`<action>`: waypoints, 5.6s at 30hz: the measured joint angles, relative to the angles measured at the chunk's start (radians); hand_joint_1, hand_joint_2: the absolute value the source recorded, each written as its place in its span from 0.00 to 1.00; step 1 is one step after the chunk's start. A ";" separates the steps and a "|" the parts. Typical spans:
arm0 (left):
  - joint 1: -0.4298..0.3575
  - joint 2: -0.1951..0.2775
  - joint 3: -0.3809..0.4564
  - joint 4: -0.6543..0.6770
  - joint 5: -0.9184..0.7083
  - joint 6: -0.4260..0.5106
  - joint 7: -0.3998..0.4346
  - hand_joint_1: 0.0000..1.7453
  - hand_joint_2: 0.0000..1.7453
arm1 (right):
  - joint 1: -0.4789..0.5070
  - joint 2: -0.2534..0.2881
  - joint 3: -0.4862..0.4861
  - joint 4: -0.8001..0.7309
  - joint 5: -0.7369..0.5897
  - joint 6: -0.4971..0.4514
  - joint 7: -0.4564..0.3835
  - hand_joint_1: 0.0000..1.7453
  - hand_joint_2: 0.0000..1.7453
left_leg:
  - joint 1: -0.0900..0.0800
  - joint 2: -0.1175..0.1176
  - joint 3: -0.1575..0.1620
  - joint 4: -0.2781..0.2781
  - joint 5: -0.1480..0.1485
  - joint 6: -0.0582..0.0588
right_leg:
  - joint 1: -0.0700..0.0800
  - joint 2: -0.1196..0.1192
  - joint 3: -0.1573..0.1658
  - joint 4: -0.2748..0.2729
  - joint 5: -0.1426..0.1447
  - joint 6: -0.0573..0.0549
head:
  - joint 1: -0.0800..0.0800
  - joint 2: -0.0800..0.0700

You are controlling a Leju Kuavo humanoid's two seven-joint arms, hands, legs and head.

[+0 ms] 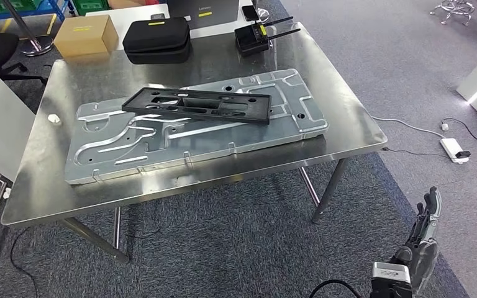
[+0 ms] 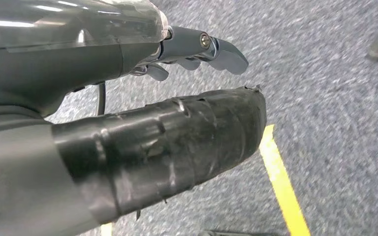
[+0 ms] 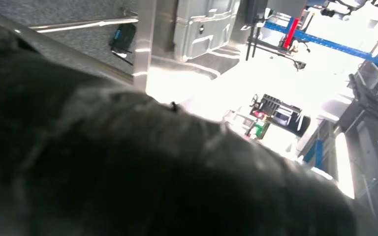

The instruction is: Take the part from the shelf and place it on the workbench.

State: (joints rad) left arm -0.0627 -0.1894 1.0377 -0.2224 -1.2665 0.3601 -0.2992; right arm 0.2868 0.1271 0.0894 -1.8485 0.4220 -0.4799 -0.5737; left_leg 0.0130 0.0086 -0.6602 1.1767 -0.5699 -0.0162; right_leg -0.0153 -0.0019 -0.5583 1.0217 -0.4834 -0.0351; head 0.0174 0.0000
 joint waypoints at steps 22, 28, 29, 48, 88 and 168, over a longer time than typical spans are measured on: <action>-0.002 0.001 0.002 0.000 0.001 0.000 0.001 0.00 0.00 | 0.012 0.018 -0.058 0.002 -0.015 0.012 -0.001 0.00 0.00 | -0.006 0.010 0.097 -0.168 0.112 0.046 | -0.005 0.001 0.020 0.070 -0.042 0.058 | 0.002 0.000; -0.001 0.001 0.004 0.000 0.001 -0.001 0.001 0.00 0.00 | 0.010 0.020 -0.065 0.003 -0.018 0.020 -0.002 0.00 0.00 | -0.005 0.004 0.063 -0.126 0.095 0.010 | -0.001 0.000 0.018 0.006 -0.017 0.016 | 0.001 0.000; -0.001 0.001 0.005 0.000 0.001 -0.001 0.001 0.00 0.00 | 0.010 0.021 -0.065 0.003 -0.018 0.020 -0.002 0.00 0.00 | -0.004 0.002 0.047 -0.085 0.056 0.006 | -0.002 -0.001 0.008 0.004 -0.008 0.008 | 0.000 0.000; -0.003 0.007 0.028 0.000 -0.003 -0.004 -0.001 0.00 0.00 | -0.007 0.092 -0.367 0.089 -0.235 0.496 -0.021 0.00 0.00 | -0.010 0.010 0.149 -0.211 0.100 0.063 | -0.001 0.000 -0.147 0.261 -0.100 0.062 | 0.001 0.000; -0.009 -0.021 0.072 0.000 -0.040 0.014 -0.009 0.00 0.00 | -0.306 0.091 -1.394 1.203 0.164 0.425 0.150 0.00 0.00 | -0.012 0.035 0.154 -0.174 0.062 0.022 | 0.002 -0.014 0.001 -0.002 0.005 0.038 | -0.002 0.000; -0.006 -0.019 0.067 0.000 -0.125 0.021 0.034 0.00 0.00 | -0.341 0.094 -1.369 1.595 0.397 0.413 0.453 0.00 0.00 | 0.001 -0.011 0.146 -0.194 0.085 0.053 | 0.009 0.038 -0.087 0.143 -0.060 0.056 | 0.002 0.000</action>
State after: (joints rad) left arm -0.0685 -0.2089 1.1043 -0.2220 -1.3916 0.3814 -0.2650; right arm -0.0538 0.2213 -1.2795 -0.2539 0.8191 -0.0673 -0.1205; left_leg 0.0136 -0.0021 -0.5144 0.9831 -0.4849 0.0370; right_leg -0.0064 0.0366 -0.6449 1.1644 -0.5435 0.0208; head 0.0190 0.0000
